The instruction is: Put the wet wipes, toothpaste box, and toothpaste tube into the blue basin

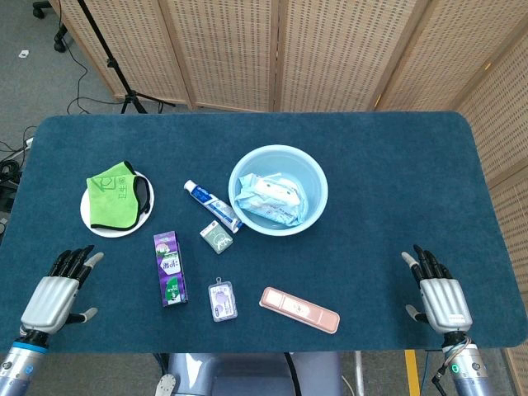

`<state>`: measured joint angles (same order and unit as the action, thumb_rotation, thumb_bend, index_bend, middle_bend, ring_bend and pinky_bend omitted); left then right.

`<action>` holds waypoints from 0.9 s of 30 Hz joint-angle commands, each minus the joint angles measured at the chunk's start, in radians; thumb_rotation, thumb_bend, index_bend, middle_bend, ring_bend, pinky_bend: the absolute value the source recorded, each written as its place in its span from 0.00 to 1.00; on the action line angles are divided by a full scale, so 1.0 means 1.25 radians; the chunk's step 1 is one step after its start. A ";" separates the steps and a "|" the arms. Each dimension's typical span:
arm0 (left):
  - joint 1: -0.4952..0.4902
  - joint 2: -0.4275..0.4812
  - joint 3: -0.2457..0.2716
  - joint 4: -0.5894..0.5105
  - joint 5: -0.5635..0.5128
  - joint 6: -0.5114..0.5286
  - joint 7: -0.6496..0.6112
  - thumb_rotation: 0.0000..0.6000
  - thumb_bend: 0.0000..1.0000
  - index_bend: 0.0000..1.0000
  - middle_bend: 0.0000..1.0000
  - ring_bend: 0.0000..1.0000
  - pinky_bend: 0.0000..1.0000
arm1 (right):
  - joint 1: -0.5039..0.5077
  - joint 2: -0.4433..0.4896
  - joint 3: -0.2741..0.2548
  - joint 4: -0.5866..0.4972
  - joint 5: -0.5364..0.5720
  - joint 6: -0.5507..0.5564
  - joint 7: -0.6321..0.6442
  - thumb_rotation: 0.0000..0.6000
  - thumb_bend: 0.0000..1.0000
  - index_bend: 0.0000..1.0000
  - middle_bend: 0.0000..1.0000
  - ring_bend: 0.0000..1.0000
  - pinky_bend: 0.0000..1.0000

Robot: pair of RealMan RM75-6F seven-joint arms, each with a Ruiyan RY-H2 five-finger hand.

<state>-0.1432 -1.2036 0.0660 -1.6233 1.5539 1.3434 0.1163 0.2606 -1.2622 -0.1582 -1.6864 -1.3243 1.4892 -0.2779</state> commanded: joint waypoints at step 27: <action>-0.224 0.186 -0.079 -0.165 -0.134 -0.330 0.067 1.00 0.12 0.00 0.00 0.00 0.00 | -0.057 0.041 0.069 -0.010 -0.051 -0.026 0.041 1.00 0.21 0.11 0.02 0.00 0.20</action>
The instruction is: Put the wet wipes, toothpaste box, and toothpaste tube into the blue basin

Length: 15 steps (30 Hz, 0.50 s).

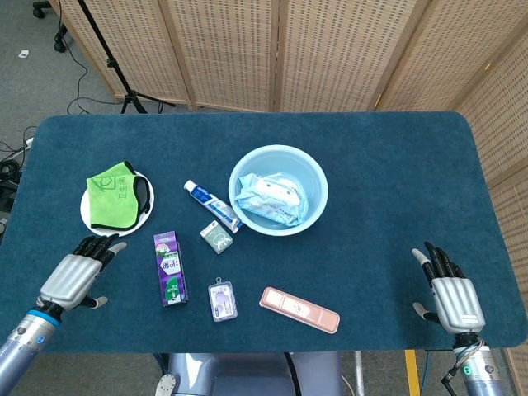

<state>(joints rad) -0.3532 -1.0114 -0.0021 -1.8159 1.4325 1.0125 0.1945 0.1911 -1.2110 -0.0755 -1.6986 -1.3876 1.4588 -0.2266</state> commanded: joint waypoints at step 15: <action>-0.235 -0.051 -0.037 0.013 -0.172 -0.257 0.182 1.00 0.12 0.00 0.00 0.00 0.00 | -0.018 0.008 0.029 -0.004 -0.010 -0.018 0.015 1.00 0.21 0.13 0.02 0.00 0.20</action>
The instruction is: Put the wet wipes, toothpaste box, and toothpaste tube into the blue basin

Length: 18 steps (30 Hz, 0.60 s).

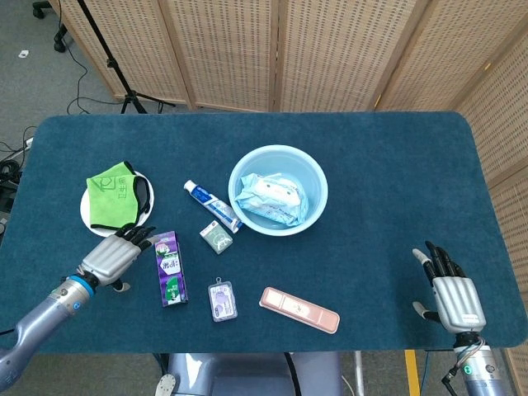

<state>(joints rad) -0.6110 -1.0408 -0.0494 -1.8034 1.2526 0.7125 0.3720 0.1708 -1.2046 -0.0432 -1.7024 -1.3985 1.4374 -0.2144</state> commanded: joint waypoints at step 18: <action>-0.116 -0.168 0.056 -0.002 -0.193 0.046 0.258 1.00 0.14 0.00 0.00 0.00 0.00 | -0.020 0.030 0.029 -0.008 -0.012 -0.009 0.059 1.00 0.21 0.13 0.03 0.00 0.20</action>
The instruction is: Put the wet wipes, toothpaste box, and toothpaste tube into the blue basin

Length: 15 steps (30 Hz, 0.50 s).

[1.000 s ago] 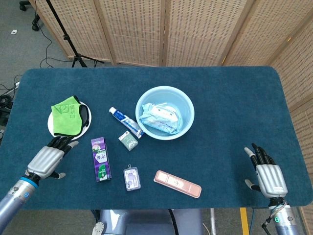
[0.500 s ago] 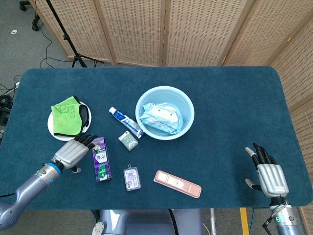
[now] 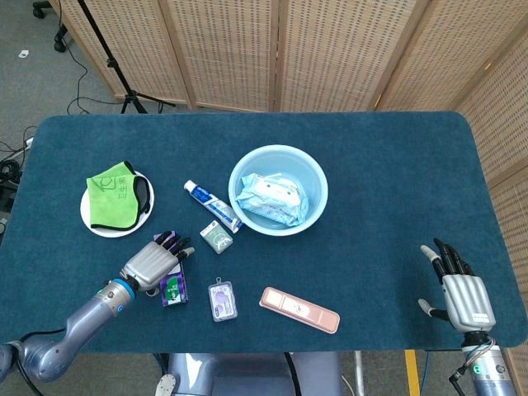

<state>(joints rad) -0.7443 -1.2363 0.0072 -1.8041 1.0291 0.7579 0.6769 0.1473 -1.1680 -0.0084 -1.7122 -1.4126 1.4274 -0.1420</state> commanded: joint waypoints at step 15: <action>-0.025 -0.028 0.068 0.001 -0.036 0.049 0.063 1.00 0.16 0.08 0.00 0.00 0.04 | -0.010 0.002 0.015 0.000 -0.003 -0.005 0.006 1.00 0.21 0.13 0.03 0.00 0.20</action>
<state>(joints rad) -0.7763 -1.2674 0.0882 -1.8063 0.9800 0.8135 0.7527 0.1351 -1.1655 0.0099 -1.7120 -1.4164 1.4213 -0.1338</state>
